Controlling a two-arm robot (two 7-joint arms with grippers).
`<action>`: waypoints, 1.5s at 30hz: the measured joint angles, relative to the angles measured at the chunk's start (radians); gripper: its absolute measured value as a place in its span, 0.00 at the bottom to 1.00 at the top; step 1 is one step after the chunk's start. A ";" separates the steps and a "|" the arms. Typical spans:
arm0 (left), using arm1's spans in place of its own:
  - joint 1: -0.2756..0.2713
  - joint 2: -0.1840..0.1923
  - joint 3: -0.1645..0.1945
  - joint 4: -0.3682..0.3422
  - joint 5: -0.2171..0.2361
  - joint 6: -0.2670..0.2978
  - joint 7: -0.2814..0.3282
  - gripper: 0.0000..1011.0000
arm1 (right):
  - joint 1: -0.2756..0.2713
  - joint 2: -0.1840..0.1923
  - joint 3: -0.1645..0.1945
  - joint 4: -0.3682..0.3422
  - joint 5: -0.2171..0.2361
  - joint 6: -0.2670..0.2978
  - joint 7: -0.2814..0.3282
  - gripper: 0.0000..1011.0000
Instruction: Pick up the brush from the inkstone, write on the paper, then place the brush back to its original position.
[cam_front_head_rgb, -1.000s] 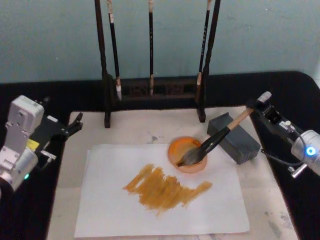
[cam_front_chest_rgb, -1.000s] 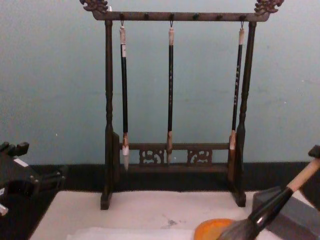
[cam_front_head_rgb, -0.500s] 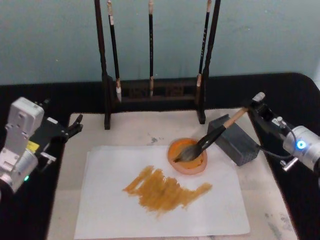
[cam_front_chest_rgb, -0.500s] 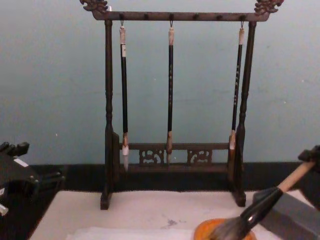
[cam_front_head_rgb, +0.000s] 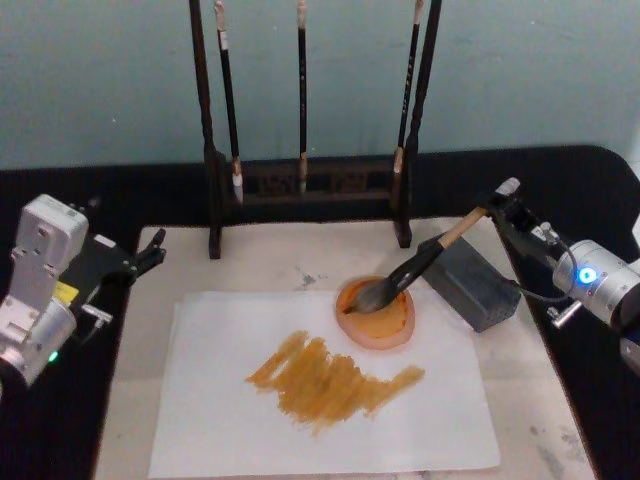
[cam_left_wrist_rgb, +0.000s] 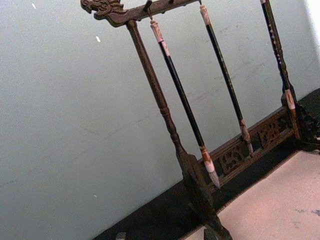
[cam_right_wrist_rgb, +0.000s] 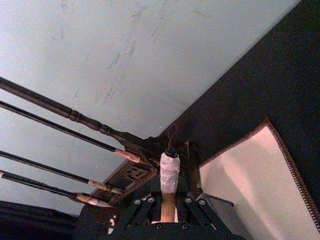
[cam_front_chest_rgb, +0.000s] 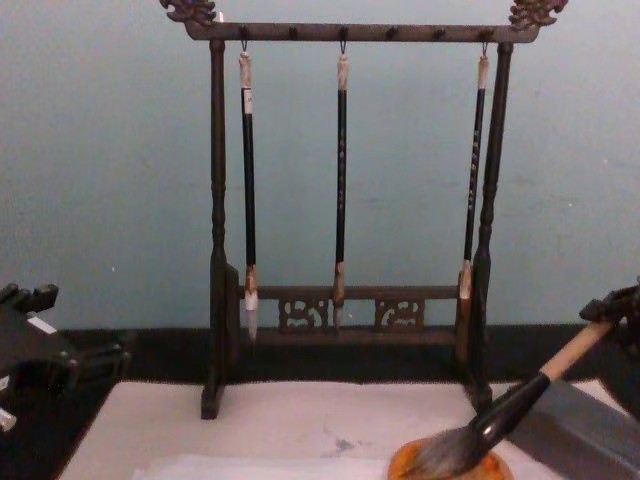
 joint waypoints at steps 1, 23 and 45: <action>0.000 0.000 0.000 0.000 0.000 0.000 0.000 1.00 | 0.003 0.000 -0.002 0.005 0.004 0.000 0.001 0.17; 0.000 0.000 0.000 0.000 0.000 0.000 0.000 1.00 | 0.026 0.007 -0.022 0.069 0.103 0.011 -0.009 0.17; 0.000 0.000 0.000 0.000 0.000 0.000 0.000 1.00 | 0.025 0.020 -0.045 0.066 0.123 -0.003 -0.022 0.17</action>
